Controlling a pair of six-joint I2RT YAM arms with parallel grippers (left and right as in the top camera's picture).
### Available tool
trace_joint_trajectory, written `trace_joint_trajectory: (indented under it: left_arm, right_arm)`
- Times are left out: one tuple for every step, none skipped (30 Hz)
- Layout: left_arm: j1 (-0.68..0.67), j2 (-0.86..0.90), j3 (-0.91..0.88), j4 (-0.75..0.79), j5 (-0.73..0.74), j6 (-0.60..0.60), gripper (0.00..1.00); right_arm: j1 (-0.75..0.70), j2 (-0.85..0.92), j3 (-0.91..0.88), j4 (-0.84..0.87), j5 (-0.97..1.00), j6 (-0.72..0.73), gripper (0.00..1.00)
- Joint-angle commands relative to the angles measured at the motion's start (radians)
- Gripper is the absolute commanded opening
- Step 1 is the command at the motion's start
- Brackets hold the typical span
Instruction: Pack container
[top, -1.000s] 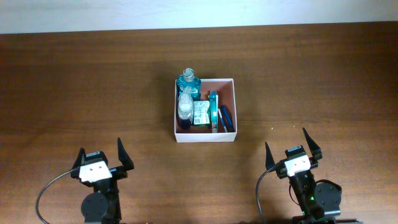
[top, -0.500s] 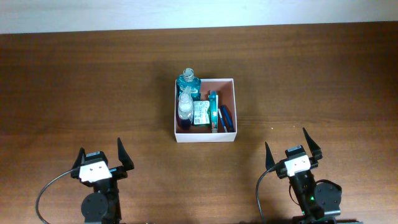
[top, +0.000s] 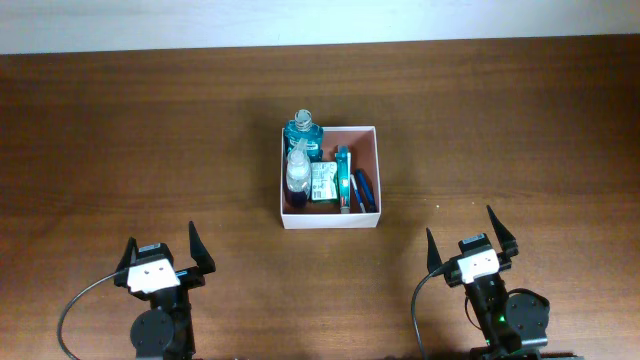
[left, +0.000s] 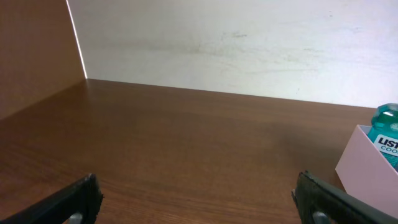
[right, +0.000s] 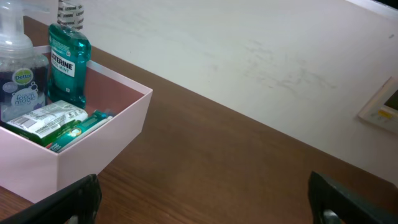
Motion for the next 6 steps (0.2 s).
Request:
trace_joint_trajectory:
  left_arm:
    - [0.005,-0.010,-0.008,-0.001,0.014,0.016,0.99]
    - [0.005,-0.010,-0.008,-0.001,0.014,0.016,0.99]
    - [0.005,-0.010,-0.008,-0.001,0.014,0.016,1.00]
    - [0.005,-0.010,-0.008,-0.001,0.014,0.016,0.99]
    - [0.005,-0.010,-0.008,-0.001,0.014,0.016,0.99]
    - [0.005,-0.010,-0.008,-0.001,0.014,0.016,0.99]
  right_arm:
    - [-0.008,-0.009,-0.006,-0.004,0.009,0.008,0.98]
    - [-0.008,-0.009,-0.006,-0.004,0.009,0.008,0.99]
    - [-0.008,-0.009,-0.006,-0.004,0.009,0.008,0.98]
    - [-0.008,-0.009,-0.006,-0.004,0.009,0.007,0.99]
    - [-0.008,-0.009,-0.006,-0.004,0.009,0.008,0.99]
    - [-0.008,-0.009,-0.006,-0.004,0.009,0.008,0.98]
